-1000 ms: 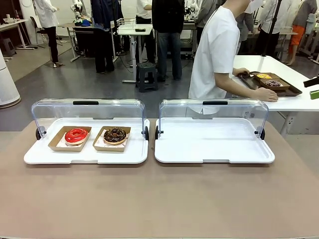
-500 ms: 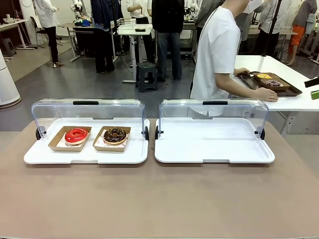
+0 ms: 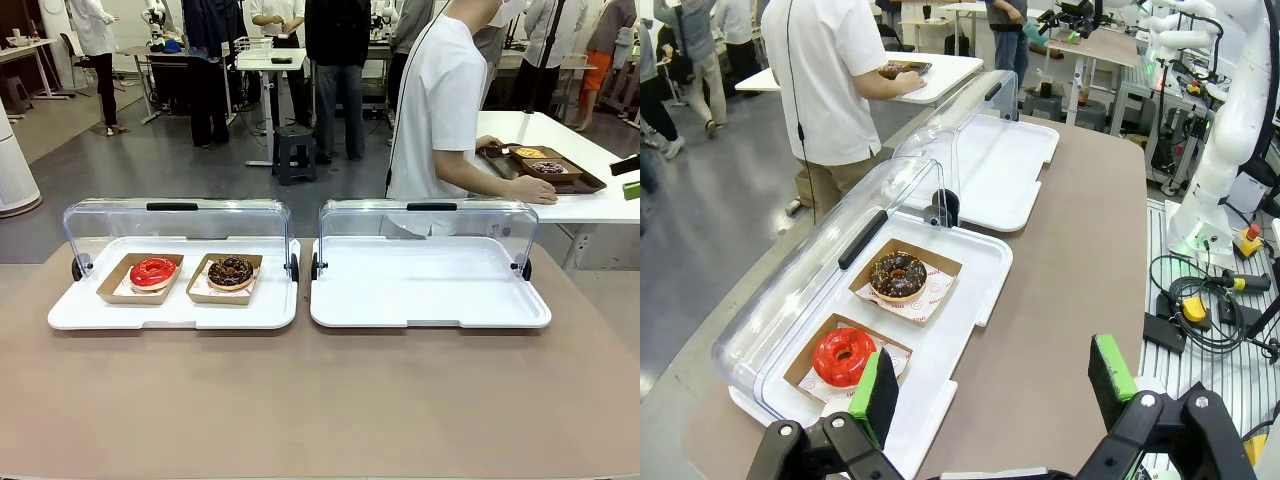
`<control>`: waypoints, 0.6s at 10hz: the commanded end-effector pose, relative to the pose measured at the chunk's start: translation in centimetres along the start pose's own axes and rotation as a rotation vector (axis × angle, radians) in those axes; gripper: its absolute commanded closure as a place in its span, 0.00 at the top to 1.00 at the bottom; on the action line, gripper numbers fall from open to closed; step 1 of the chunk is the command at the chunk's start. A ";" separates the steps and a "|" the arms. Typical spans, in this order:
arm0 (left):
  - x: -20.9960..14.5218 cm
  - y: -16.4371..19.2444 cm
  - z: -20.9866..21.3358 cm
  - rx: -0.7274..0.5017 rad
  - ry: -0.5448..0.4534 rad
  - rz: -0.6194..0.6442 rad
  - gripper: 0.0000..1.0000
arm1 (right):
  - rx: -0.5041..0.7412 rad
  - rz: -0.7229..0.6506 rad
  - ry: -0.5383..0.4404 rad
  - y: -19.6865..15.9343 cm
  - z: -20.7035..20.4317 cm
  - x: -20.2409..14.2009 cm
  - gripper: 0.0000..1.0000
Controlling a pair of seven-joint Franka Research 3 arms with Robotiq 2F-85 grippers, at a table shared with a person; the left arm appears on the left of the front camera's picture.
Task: Provide the desired donut to the person.
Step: Place the picked Paper togo box onto the Handle tray extended by the person.
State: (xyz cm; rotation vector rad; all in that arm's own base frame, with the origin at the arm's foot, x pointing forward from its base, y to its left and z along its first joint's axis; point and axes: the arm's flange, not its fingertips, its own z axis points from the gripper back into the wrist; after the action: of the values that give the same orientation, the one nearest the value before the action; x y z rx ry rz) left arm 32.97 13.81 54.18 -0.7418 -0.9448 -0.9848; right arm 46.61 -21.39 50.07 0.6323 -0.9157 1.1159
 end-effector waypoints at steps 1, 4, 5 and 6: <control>0.0 0.1 0.1 -0.002 -0.022 -0.020 1.00 | 0.000 -0.004 0.000 0.0 -0.1 0.0 1.00; 0.0 0.1 0.1 -0.002 -0.022 -0.020 1.00 | 0.000 -0.004 0.000 0.0 -0.1 0.0 1.00; 0.0 0.1 0.1 -0.002 -0.022 -0.020 1.00 | 0.000 -0.004 0.000 0.0 -0.1 0.0 1.00; 0.0 0.1 0.1 -0.002 -0.022 -0.020 1.00 | 0.000 -0.004 0.000 0.0 -0.1 0.0 1.00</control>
State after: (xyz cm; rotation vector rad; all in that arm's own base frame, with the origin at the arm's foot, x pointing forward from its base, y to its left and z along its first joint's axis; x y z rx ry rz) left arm 32.97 13.81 54.18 -0.7418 -0.9448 -0.9848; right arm 46.61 -21.38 50.07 0.6323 -0.9156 1.1161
